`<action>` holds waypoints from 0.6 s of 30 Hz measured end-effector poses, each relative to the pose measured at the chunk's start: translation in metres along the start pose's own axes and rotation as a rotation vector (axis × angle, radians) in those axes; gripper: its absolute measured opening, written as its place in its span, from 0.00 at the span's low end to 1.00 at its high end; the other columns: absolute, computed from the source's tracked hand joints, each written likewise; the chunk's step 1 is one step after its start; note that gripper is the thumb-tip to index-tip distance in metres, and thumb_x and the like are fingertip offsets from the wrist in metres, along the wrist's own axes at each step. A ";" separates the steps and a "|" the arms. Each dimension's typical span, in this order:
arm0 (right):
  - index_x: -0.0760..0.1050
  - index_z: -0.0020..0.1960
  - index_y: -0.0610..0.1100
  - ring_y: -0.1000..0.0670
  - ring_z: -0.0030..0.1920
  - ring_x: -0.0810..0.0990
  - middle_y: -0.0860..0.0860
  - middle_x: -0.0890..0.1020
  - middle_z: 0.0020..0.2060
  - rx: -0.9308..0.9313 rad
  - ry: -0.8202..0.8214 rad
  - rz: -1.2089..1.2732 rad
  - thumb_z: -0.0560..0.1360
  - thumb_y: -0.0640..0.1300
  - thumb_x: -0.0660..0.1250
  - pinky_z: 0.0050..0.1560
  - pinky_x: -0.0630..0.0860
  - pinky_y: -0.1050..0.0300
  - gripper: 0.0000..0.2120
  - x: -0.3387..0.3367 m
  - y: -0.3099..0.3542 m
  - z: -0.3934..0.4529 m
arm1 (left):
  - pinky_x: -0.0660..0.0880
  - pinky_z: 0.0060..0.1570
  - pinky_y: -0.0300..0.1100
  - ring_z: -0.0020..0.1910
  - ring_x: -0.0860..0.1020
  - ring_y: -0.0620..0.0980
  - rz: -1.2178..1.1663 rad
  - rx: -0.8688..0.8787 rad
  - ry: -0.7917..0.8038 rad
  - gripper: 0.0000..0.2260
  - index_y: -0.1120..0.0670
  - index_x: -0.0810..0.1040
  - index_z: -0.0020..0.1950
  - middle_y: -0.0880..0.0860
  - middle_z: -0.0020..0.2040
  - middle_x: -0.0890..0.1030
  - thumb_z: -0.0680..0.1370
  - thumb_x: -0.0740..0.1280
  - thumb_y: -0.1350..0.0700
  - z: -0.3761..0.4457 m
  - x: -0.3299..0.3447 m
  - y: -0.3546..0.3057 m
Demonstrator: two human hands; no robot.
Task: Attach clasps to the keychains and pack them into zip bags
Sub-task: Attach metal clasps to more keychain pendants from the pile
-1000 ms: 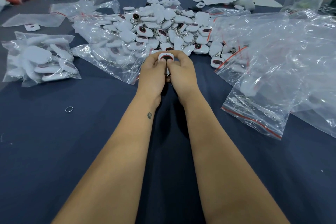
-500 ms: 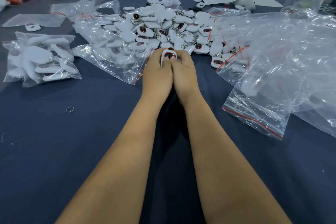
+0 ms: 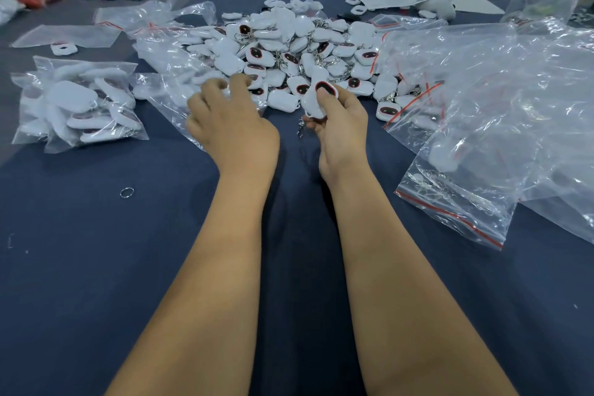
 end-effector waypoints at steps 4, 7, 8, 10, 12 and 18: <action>0.74 0.51 0.38 0.50 0.37 0.81 0.44 0.79 0.44 0.019 0.118 0.211 0.79 0.31 0.63 0.43 0.80 0.59 0.04 0.008 0.002 -0.002 | 0.67 0.44 0.49 0.59 0.73 0.58 -0.173 -0.047 0.115 0.26 0.53 0.67 0.69 0.56 0.64 0.71 0.72 0.62 0.68 0.001 0.009 0.007; 0.71 0.54 0.37 0.49 0.39 0.84 0.42 0.80 0.45 0.032 0.201 0.286 0.78 0.29 0.62 0.50 0.82 0.54 0.07 0.016 0.001 -0.005 | 0.67 0.43 0.47 0.56 0.75 0.56 -0.258 -0.005 0.115 0.23 0.52 0.68 0.68 0.55 0.60 0.75 0.74 0.62 0.65 0.001 0.011 0.001; 0.71 0.53 0.37 0.48 0.40 0.84 0.42 0.80 0.45 0.035 0.219 0.287 0.78 0.29 0.62 0.51 0.82 0.52 0.07 0.018 0.001 -0.006 | 0.68 0.43 0.46 0.54 0.76 0.55 -0.318 -0.014 0.130 0.21 0.52 0.69 0.67 0.54 0.58 0.77 0.75 0.63 0.63 0.001 0.013 0.000; 0.70 0.52 0.39 0.48 0.40 0.84 0.42 0.80 0.45 0.028 0.243 0.251 0.78 0.28 0.62 0.53 0.82 0.51 0.08 0.023 0.001 -0.009 | 0.72 0.44 0.44 0.50 0.78 0.51 -0.464 -0.067 0.155 0.17 0.51 0.70 0.64 0.50 0.53 0.79 0.76 0.65 0.60 0.002 0.015 0.000; 0.70 0.51 0.39 0.50 0.39 0.84 0.42 0.80 0.44 0.009 0.252 0.190 0.77 0.27 0.62 0.53 0.82 0.52 0.09 0.026 -0.001 -0.009 | 0.75 0.44 0.42 0.45 0.79 0.45 -0.605 -0.150 0.166 0.16 0.49 0.72 0.61 0.47 0.49 0.79 0.75 0.65 0.61 0.000 0.017 0.002; 0.72 0.48 0.49 0.53 0.40 0.79 0.48 0.80 0.40 -0.175 0.225 -0.443 0.76 0.36 0.67 0.46 0.79 0.55 0.09 0.026 -0.005 -0.012 | 0.81 0.48 0.52 0.47 0.83 0.54 -0.925 -0.358 0.195 0.15 0.47 0.73 0.53 0.52 0.50 0.83 0.72 0.63 0.64 -0.003 0.023 0.009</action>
Point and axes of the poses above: each hand's wrist, its own z-axis towards the middle knuckle, its own x-axis out of the palm, y = z × x, the point moved 7 cm from there along z, towards the middle knuckle
